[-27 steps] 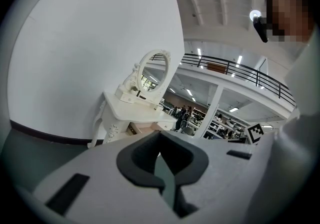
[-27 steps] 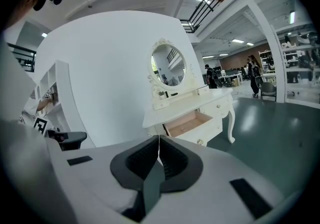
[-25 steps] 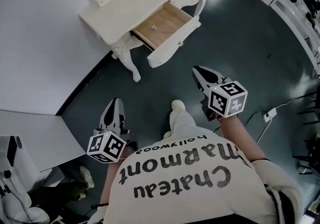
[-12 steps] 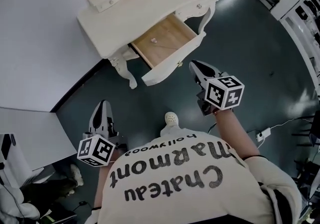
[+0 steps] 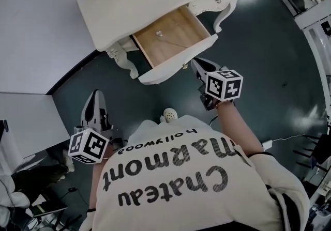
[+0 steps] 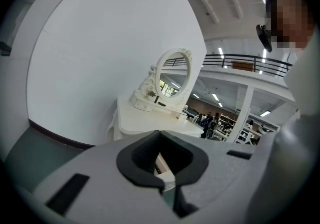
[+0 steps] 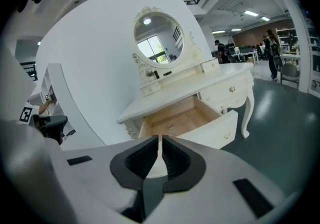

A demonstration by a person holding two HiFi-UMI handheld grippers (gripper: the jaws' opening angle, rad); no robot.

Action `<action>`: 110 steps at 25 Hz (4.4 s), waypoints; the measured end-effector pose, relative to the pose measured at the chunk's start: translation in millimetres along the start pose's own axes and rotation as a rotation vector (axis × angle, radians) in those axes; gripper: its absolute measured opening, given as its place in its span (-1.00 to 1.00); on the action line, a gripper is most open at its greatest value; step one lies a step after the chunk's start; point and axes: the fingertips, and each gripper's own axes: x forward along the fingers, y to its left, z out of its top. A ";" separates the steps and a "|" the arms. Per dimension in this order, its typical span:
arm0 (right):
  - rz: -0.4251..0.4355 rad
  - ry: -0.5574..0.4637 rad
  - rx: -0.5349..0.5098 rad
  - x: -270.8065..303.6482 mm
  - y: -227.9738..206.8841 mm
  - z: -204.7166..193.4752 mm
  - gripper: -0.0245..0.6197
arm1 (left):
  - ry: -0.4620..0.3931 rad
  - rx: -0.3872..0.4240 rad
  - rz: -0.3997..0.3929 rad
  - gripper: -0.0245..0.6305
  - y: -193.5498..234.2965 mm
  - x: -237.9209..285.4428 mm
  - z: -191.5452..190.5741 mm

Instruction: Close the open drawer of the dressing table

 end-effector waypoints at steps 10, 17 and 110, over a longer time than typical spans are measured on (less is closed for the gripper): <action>0.015 0.224 0.030 48.8 -29.0 -64.3 -0.42 | 0.048 -0.031 0.069 -0.90 22.4 17.1 -8.5; -0.012 0.327 -0.012 66.0 -40.0 -84.8 -0.40 | 0.072 -0.022 0.033 -0.90 26.3 53.2 3.5; -0.109 0.333 -0.157 113.0 -50.3 -91.2 -0.47 | 0.063 -0.101 0.099 -0.90 30.8 50.0 -2.4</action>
